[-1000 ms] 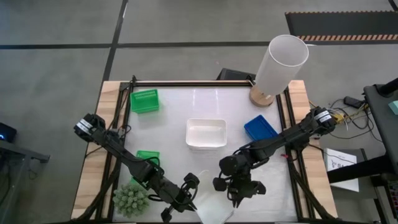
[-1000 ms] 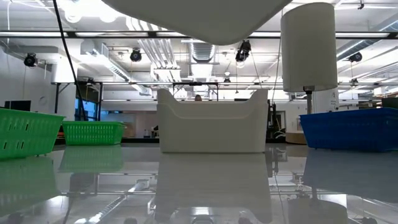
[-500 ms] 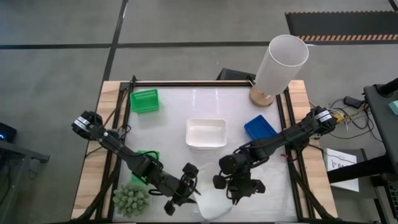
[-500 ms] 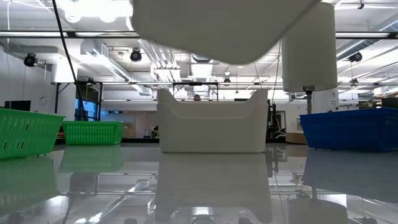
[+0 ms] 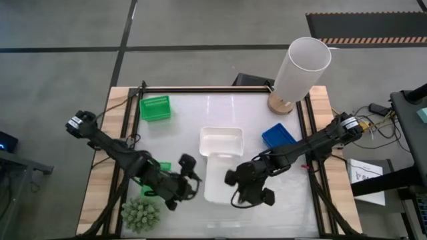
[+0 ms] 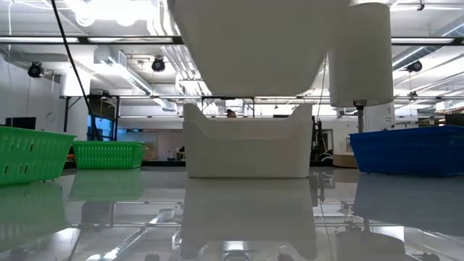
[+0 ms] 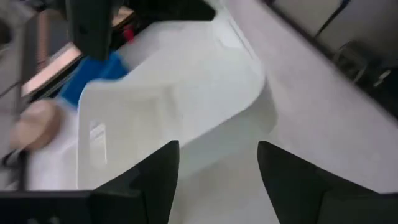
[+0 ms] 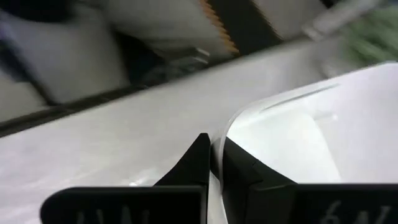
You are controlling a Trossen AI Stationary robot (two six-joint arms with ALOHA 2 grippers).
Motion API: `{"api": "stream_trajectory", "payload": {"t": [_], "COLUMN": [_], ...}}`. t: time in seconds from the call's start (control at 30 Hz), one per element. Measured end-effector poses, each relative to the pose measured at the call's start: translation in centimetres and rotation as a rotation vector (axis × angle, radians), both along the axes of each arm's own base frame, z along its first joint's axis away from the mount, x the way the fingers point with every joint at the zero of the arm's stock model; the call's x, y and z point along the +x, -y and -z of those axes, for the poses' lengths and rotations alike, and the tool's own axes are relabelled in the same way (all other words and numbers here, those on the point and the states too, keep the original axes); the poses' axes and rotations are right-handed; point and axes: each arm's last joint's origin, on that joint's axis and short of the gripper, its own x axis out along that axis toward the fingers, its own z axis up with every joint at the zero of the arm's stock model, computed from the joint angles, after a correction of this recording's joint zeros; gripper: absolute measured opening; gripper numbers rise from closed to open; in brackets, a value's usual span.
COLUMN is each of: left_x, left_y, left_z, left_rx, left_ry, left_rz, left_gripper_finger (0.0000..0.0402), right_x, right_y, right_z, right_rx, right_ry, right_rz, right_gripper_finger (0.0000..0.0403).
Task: Stack baskets by color
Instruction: Stack the bottom white bin on the top white bins
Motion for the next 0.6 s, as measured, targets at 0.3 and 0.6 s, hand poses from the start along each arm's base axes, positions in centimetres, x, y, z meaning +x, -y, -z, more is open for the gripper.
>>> {"api": "stream_trajectory", "payload": {"t": [0.3,0.6], "left_x": [-3.7,-6.7], "left_y": [-3.6,-6.6], "left_z": [-2.3,0.7], "left_rx": [0.158,0.391], "left_ry": [0.111,0.465], "left_rz": [-0.377,-0.902], "left_gripper_finger": [0.0201,0.02], "right_x": [0.5,3.7], "right_y": [2.8,4.3], "right_z": [-2.1,-0.7], "right_rx": [-0.144,0.06], "right_ry": [0.16,0.111], "right_rz": [0.869,1.207], "right_gripper_finger": [0.001,0.001]}}
